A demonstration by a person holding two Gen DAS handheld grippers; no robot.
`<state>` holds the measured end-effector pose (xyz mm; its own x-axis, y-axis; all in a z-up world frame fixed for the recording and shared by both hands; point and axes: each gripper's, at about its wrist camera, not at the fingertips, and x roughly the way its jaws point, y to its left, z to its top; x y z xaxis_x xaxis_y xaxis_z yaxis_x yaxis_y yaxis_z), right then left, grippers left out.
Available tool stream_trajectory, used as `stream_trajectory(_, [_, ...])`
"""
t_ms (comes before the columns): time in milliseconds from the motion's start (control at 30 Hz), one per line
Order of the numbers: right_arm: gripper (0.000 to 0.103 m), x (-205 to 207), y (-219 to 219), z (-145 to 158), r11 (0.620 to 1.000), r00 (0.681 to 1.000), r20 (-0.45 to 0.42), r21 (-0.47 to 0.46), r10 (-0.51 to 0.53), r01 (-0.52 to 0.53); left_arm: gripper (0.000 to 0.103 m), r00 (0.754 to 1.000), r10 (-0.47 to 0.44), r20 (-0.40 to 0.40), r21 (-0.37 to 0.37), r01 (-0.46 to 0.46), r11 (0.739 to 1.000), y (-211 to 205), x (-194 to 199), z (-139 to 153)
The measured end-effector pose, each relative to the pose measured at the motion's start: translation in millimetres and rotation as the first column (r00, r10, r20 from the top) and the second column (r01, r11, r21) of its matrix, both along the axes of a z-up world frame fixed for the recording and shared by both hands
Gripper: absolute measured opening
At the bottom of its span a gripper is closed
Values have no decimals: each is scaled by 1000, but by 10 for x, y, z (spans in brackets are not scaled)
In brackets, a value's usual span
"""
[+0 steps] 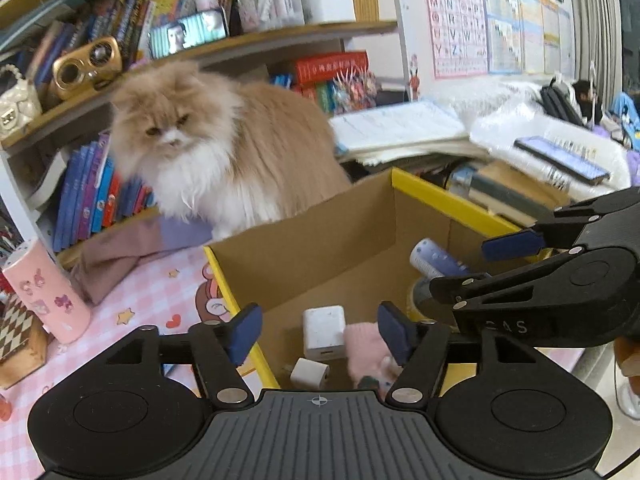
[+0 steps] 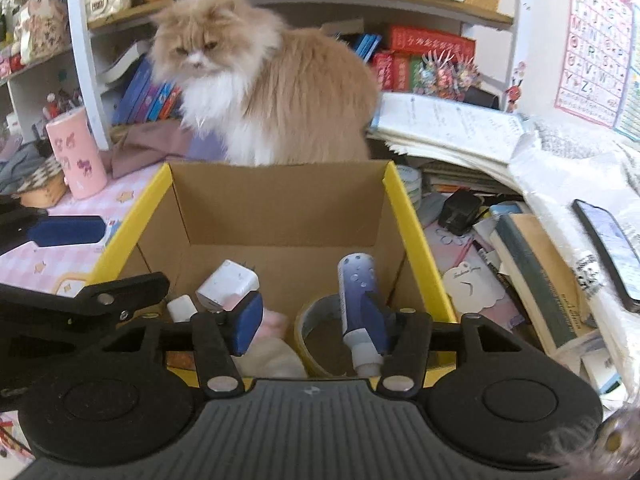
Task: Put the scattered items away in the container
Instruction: 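Open the right tool to drop the block in the box while the left tool drops the charger, then move both tools back from the box toward the blue-and-white item on the table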
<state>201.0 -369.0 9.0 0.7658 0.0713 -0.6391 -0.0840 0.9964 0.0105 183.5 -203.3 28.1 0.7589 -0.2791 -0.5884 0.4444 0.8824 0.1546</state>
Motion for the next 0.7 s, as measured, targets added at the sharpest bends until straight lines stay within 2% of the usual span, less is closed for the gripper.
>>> stream_trajectory(133, [60, -192, 11, 103, 999, 999, 38, 1, -36, 36, 78, 999, -3, 38, -37, 4, 999, 79, -185, 131])
stream_trajectory(333, [68, -553, 72, 220, 995, 992, 80, 3, -95, 95, 84, 997, -9, 73, -91, 16, 996, 257, -447, 297])
stream_trajectory(700, [70, -1194, 397, 188, 982, 980, 66, 8, -189, 189, 86, 999, -33, 35, -114, 37, 993, 686, -921, 233])
